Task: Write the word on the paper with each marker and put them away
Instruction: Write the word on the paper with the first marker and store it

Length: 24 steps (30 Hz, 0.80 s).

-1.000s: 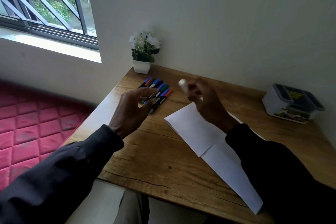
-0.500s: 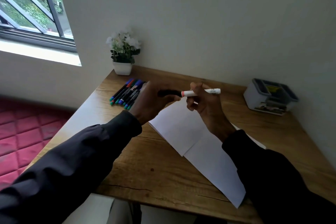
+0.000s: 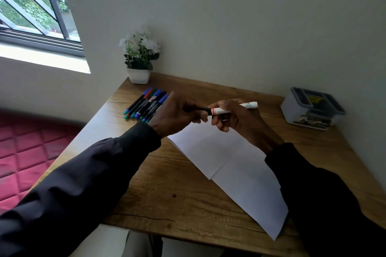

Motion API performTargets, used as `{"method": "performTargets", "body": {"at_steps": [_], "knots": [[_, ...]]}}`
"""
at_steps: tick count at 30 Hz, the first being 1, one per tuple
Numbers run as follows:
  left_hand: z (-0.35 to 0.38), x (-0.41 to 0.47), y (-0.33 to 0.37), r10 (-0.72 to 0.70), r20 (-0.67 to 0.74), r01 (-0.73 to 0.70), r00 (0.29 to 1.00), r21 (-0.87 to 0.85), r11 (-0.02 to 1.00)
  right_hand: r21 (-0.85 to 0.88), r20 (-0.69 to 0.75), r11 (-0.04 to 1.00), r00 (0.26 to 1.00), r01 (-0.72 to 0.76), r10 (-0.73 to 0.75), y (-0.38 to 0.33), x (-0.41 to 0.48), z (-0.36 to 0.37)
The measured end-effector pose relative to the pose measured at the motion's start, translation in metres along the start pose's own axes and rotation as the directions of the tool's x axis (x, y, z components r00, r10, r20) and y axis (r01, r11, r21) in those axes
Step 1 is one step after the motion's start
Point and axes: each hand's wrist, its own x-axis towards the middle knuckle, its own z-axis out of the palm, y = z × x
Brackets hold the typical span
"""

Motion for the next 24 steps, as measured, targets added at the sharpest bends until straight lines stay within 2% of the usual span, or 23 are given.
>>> {"method": "performTargets", "body": {"at_steps": [5,7,9,11,14,17,21,24], "knots": [[-0.006,0.004,0.0,-0.045,0.047,0.044,0.998,0.026,0.999,-0.014,0.095,1.0,0.995,0.004,-0.003,-0.007,0.0,-0.009],[-0.021,-0.001,-0.015,-0.127,-0.031,0.127,0.991,0.0,0.992,0.037,0.053,0.999,0.999,-0.008,0.006,-0.021,-0.009,-0.026],[-0.034,-0.008,-0.027,-0.202,-0.057,0.196,0.978,-0.092,0.976,0.068,-0.047,0.998,0.999,-0.01,0.013,-0.031,-0.017,-0.046],[-0.032,-0.013,-0.027,-0.211,-0.028,0.205,0.977,-0.152,0.967,0.111,-0.082,0.994,0.996,-0.014,0.023,-0.025,-0.021,-0.051],[-0.018,-0.002,-0.023,-0.18,-0.084,0.167,0.98,-0.147,0.975,0.144,-0.078,0.99,0.997,0.011,0.0,0.0,-0.015,-0.035],[-0.013,0.012,-0.027,-0.189,-0.059,0.187,0.98,-0.035,0.982,0.13,-0.12,0.991,0.993,0.028,-0.012,0.026,-0.012,-0.023],[-0.009,0.015,-0.039,-0.132,0.116,0.097,0.984,0.264,0.96,0.142,-0.193,0.989,0.981,0.033,-0.005,0.048,-0.015,-0.023],[-0.008,0.014,-0.045,-0.188,0.172,0.139,0.967,0.26,0.956,0.119,-0.182,0.992,0.983,0.047,-0.024,0.051,-0.018,-0.029]]}}
